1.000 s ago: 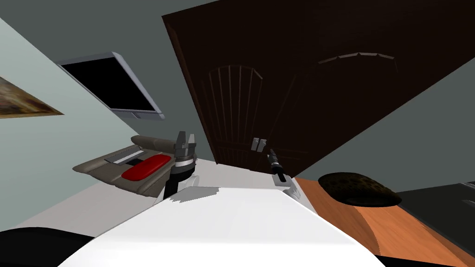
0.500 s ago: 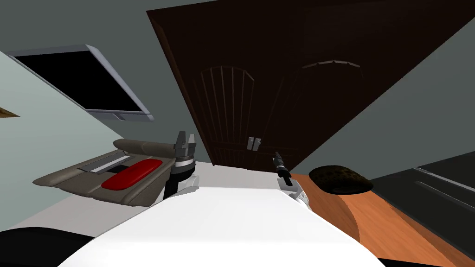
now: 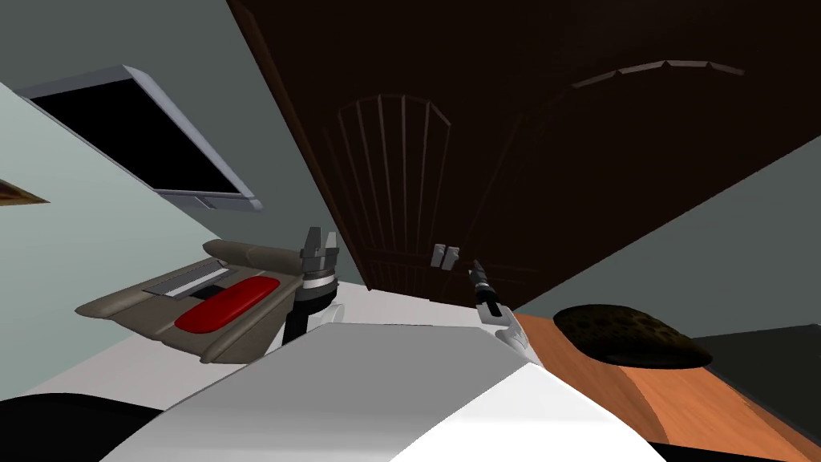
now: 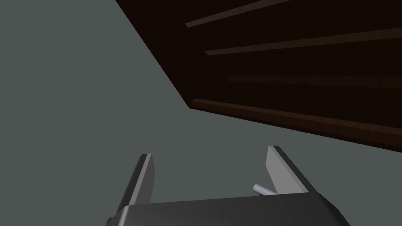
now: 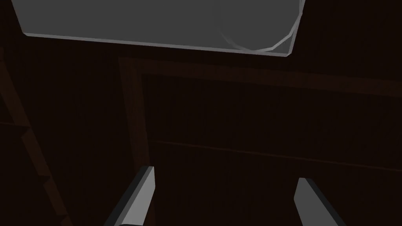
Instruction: Pull the door open
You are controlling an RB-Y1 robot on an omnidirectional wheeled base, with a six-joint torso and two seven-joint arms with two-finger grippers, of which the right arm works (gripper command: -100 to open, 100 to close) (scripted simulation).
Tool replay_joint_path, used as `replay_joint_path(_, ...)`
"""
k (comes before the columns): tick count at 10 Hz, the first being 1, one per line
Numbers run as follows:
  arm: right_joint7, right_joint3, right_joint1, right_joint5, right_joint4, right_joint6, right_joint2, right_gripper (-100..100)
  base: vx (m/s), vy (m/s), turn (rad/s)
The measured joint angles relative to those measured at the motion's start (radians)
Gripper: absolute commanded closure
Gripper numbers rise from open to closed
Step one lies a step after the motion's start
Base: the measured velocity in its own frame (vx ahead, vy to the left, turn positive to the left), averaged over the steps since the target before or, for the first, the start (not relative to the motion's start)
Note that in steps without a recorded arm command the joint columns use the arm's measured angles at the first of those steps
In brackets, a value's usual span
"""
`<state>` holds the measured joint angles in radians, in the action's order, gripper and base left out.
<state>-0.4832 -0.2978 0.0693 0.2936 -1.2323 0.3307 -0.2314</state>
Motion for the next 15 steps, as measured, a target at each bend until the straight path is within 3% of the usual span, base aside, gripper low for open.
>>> replay_joint_path(2,0.004,0.024,-0.028,0.004,0.001,0.008,0.017,-100,0.158,0.107,0.101)
replay_joint_path(3,0.003,0.026,-0.031,0.004,0.001,0.01,0.018,100,-0.013,-0.011,-0.033)
replay_joint_path(8,0.004,0.029,-0.029,0.005,0.001,0.009,0.021,100,-0.019,-0.01,0.007)
replay_joint_path(11,0.007,0.012,-0.023,0.004,0.018,0.011,0.011,100,-0.176,-0.075,-0.083)
replay_joint_path(12,0.003,0.008,-0.01,0.002,0.017,0.011,0.004,-100,-0.199,-0.013,0.028)
replay_joint_path(15,-0.014,0.027,-0.011,0.009,0.009,0.023,0.005,-100,-0.201,0.067,0.064)
